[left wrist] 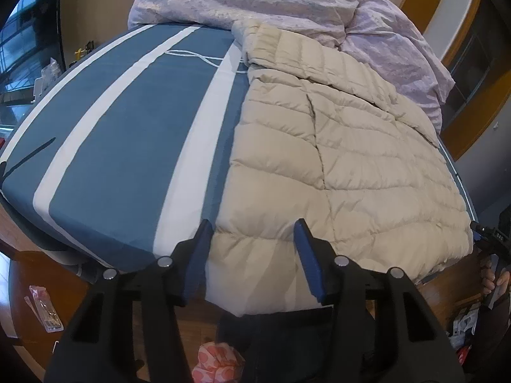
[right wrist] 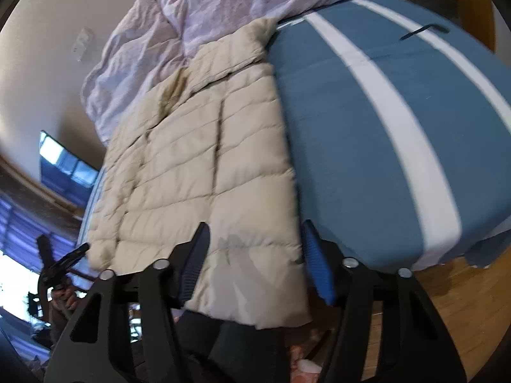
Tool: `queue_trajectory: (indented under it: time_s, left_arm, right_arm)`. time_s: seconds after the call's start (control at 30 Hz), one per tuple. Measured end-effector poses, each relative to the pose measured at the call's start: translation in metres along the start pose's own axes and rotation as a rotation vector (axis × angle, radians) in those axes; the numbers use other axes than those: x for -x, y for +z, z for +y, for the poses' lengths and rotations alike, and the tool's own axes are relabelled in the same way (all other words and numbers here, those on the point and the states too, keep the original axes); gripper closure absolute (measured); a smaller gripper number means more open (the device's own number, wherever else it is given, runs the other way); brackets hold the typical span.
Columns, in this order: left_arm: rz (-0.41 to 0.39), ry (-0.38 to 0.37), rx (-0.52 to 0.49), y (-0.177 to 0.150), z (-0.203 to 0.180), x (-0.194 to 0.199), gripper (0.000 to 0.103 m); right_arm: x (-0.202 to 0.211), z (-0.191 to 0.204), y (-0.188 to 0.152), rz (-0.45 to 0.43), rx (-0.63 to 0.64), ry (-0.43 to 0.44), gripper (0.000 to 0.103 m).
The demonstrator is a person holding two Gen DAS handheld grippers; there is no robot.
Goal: Fold large clothes
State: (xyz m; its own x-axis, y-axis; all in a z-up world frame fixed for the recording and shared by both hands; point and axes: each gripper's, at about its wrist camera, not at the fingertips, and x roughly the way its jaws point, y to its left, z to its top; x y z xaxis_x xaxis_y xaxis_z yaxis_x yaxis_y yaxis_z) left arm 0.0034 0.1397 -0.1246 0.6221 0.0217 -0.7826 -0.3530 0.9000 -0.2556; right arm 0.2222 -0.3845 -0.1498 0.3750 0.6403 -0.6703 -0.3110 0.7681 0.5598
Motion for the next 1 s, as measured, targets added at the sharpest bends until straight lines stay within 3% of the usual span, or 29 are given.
queue_trajectory:
  time_s: [0.23,0.43,0.5,0.67,0.87,1.0]
  left_arm:
    - [-0.008,-0.004,-0.022,-0.004,-0.005,0.000,0.050]
    - [-0.010,-0.014,-0.022,-0.009,-0.002,0.003,0.060]
    - [-0.012,-0.014,-0.020,-0.010,-0.002,0.004,0.061]
    - [-0.006,-0.024,-0.004,-0.010,-0.001,0.002,0.085]
    - [-0.014,-0.026,0.005,-0.008,-0.002,0.005,0.096]
    - [-0.049,-0.009,-0.001,0.000,-0.004,0.015,0.098]
  right_arm:
    - [0.000,0.000,-0.008,0.006,-0.003,0.053,0.050]
    - [0.000,-0.004,-0.013,0.014,-0.015,0.091,0.058]
    - [-0.002,-0.002,-0.014,0.024,-0.009,0.089,0.068]
    - [-0.007,0.004,-0.014,0.031,0.017,0.065,0.084]
    - [-0.001,0.009,-0.008,0.000,0.033,0.039,0.092]
    - [0.009,0.018,0.004,-0.048,0.057,0.014,0.093]
